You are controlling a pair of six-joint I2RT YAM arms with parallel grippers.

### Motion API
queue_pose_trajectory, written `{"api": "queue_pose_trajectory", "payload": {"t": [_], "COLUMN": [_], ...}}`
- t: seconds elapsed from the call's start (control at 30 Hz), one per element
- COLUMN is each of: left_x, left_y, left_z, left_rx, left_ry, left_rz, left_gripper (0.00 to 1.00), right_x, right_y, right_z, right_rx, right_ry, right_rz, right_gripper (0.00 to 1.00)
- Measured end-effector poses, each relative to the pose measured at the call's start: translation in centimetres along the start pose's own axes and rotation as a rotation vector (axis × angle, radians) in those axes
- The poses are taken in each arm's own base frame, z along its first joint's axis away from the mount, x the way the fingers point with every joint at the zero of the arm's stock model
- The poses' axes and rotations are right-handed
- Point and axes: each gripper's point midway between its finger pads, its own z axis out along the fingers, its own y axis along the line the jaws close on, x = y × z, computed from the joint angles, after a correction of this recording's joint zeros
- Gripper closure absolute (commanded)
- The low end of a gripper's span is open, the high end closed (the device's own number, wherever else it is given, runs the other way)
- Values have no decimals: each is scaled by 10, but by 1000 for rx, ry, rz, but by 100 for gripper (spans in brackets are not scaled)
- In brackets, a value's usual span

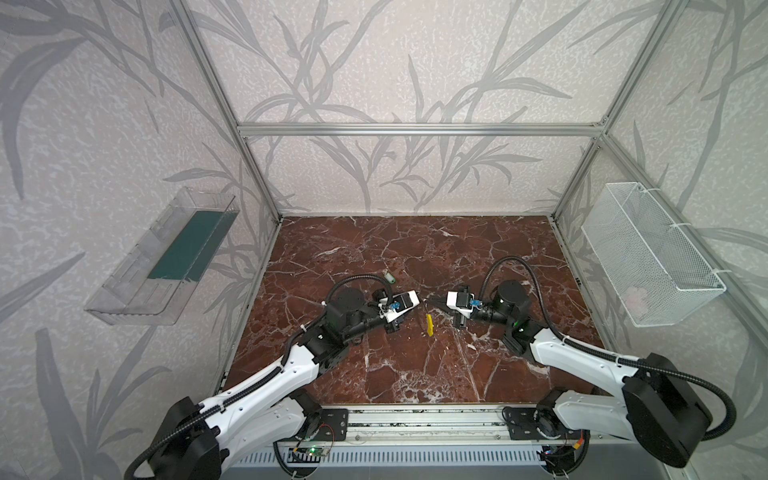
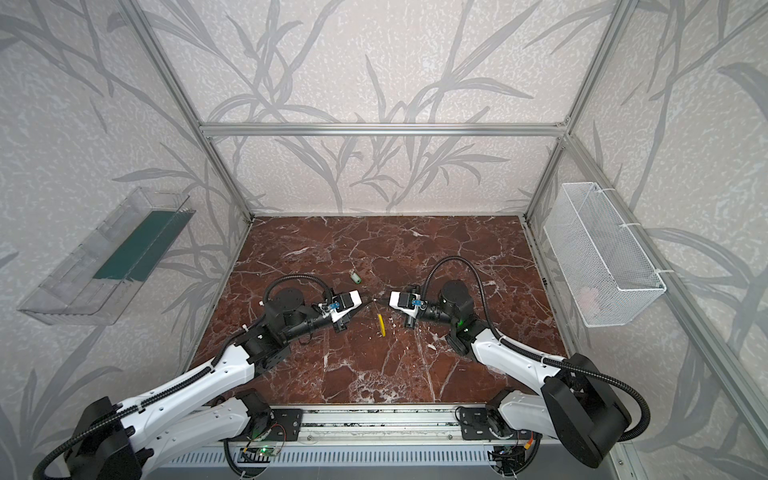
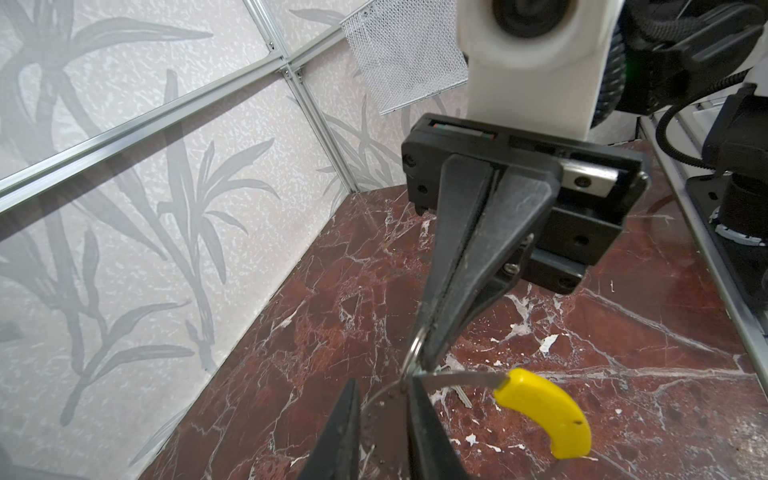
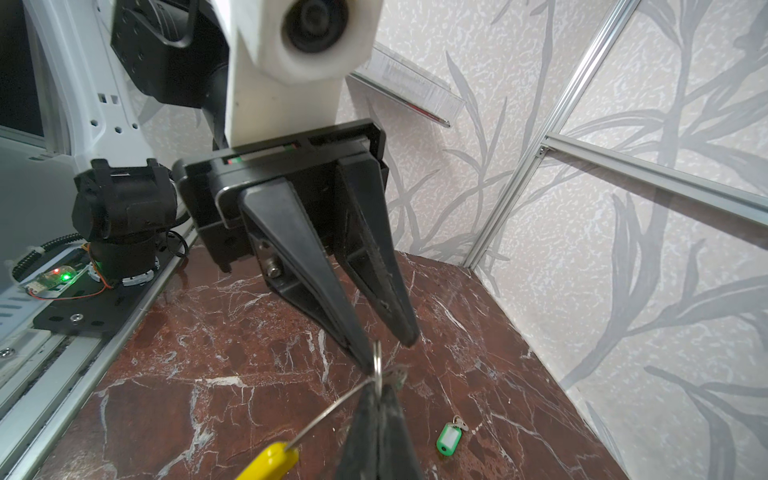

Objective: Put the keys on the keyring

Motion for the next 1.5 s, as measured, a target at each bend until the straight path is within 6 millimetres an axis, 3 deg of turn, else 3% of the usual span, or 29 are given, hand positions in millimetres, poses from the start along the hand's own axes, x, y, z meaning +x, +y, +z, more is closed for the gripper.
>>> {"api": "queue_pose_trajectory", "payload": {"t": [0.33,0.47,0.63,0.9,1.27,1.5], "left_x": [1,-1,-8,-20,1,7], "left_y": [-8,-7,-6,0,-15,-21], "left_z": [7,8,10,9,12,12], "left_rx": [57,69,110,171,273,297], "left_ry": [-19,-12,36,156,322,351], "left_rz": [-18,-18,26,112,164,182], "left_gripper": [100,100,100,100,100,100], "right_x": [2,4,11,5,9,12], "right_y": [-4,-7,-17,-16,-6,0], "right_z": [-2,-2,-7,-23,-23,-16], "right_rx": [11,31,98,127,88,57], "right_ry": [7,14,64,130,157,148], "right_rz": [8,2,-26,-112,-113,-97], "right_gripper": [100,78,71,71,72,78]}}
